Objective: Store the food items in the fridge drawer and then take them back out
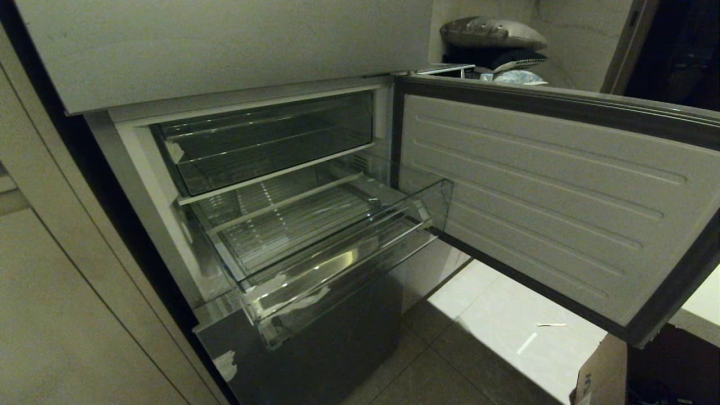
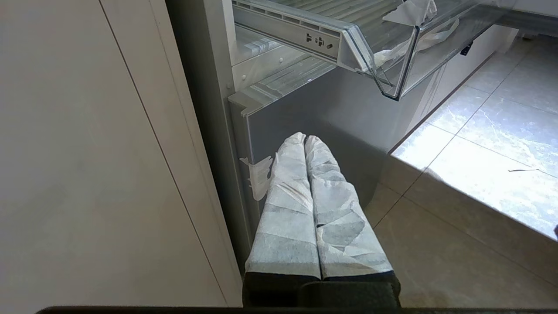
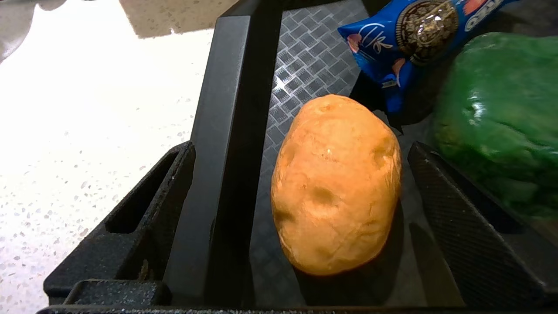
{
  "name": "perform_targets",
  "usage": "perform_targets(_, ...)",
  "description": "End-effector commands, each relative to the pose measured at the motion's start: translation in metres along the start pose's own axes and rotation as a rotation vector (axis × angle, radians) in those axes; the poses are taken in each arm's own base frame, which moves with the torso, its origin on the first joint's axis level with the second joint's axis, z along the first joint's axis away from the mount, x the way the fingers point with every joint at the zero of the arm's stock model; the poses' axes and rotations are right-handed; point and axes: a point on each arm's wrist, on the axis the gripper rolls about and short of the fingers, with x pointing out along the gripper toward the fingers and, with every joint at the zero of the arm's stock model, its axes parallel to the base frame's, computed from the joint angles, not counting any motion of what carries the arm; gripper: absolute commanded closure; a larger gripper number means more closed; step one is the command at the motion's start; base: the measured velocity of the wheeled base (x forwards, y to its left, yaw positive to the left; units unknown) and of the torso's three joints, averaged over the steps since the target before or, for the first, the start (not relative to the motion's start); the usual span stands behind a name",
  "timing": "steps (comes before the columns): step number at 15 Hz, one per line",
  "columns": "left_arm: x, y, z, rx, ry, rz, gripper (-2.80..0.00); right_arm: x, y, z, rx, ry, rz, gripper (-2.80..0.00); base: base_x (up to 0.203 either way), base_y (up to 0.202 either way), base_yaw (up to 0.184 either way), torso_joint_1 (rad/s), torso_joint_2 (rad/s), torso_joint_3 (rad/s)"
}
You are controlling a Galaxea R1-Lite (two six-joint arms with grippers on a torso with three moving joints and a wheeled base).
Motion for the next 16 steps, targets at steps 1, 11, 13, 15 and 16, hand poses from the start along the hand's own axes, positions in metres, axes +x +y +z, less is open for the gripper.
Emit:
perform_targets(1, 0.000, 0.000, 0.000, 0.000, -0.001, 0.001, 0.00, 0.003, -0.001, -0.002, 0.002, 0.007, 0.025, -2.80, 0.000, 0.000, 0.000, 0.000, 0.00, 0.000)
perform_targets(11, 0.000, 0.000, 0.000, 0.000, -0.001, 0.002, 0.00, 0.013, -0.003, -0.009, 0.015, 0.037, 0.045, -2.80, 0.000, 0.000, 0.000, 0.000, 0.00, 0.000)
perform_targets(13, 0.000, 0.000, 0.000, 0.000, 0.000, 0.002, 0.00, 0.016, -0.004, -0.010, 0.018, 0.043, 0.045, -2.80, 0.000, 0.000, 0.000, 0.000, 0.00, 0.000)
perform_targets(15, 0.000, 0.000, 0.000, 0.000, 0.000, 0.002, 0.00, 0.018, -0.005, -0.008, 0.014, 0.037, 0.043, -2.80, 0.000, 0.000, 0.000, 0.000, 0.00, 0.000)
perform_targets(16, 0.000, 0.000, 0.000, 0.000, 0.000, 0.001, 0.00, 0.018, -0.005, -0.007, 0.014, 0.036, 0.043, -2.80, 0.000, 0.000, 0.000, 0.000, 0.00, 0.000)
